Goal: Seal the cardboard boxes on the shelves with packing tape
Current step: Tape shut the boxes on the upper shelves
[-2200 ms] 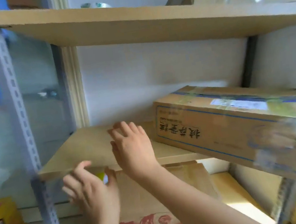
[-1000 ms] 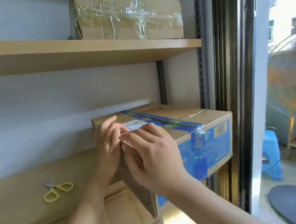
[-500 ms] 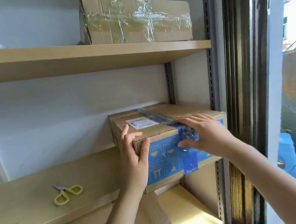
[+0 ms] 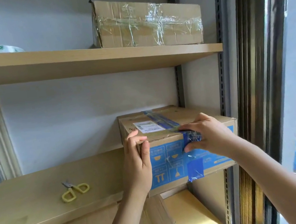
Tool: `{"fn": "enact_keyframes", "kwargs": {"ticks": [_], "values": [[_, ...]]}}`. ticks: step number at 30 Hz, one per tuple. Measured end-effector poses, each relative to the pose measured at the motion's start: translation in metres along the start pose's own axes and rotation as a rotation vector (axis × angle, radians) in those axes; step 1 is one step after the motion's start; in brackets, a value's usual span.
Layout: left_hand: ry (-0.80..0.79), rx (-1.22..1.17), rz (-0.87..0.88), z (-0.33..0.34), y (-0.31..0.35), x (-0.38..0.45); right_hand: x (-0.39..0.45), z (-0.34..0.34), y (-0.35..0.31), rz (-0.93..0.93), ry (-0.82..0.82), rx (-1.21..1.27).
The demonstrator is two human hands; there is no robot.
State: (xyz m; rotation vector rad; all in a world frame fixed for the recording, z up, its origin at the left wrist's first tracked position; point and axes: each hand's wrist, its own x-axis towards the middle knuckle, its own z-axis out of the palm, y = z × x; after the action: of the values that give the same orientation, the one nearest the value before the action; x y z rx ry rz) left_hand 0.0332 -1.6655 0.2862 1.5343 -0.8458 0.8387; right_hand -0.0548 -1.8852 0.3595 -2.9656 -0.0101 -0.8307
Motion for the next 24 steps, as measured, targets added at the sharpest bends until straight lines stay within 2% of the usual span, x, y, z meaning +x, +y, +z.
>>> {"fn": "enact_keyframes", "kwargs": {"ticks": [9,13,15,17,19,21,24], "values": [[-0.017,-0.068,-0.010,-0.010,-0.005,0.002,-0.016,-0.006,-0.019,-0.021,0.064,-0.024],[-0.133,-0.100,-0.077,-0.022,-0.006,0.004,-0.020,-0.005,-0.027,-0.038,0.033,-0.110],[-0.229,-0.128,-0.171,-0.032,0.001,0.001,-0.022,-0.010,-0.026,-0.048,-0.047,-0.139],[-0.326,-0.199,-0.310,-0.046,0.015,-0.003,-0.025,-0.014,-0.032,-0.046,-0.056,-0.098],[-0.375,-0.177,-0.430,-0.065,0.027,-0.006,-0.025,-0.012,-0.050,-0.072,0.037,-0.036],[-0.337,-0.071,-0.428,-0.089,0.032,-0.008,-0.024,-0.004,-0.083,-0.166,0.174,-0.041],[-0.064,0.106,-0.356,-0.141,0.030,-0.020,-0.027,0.017,-0.150,-0.435,0.436,0.058]]}}
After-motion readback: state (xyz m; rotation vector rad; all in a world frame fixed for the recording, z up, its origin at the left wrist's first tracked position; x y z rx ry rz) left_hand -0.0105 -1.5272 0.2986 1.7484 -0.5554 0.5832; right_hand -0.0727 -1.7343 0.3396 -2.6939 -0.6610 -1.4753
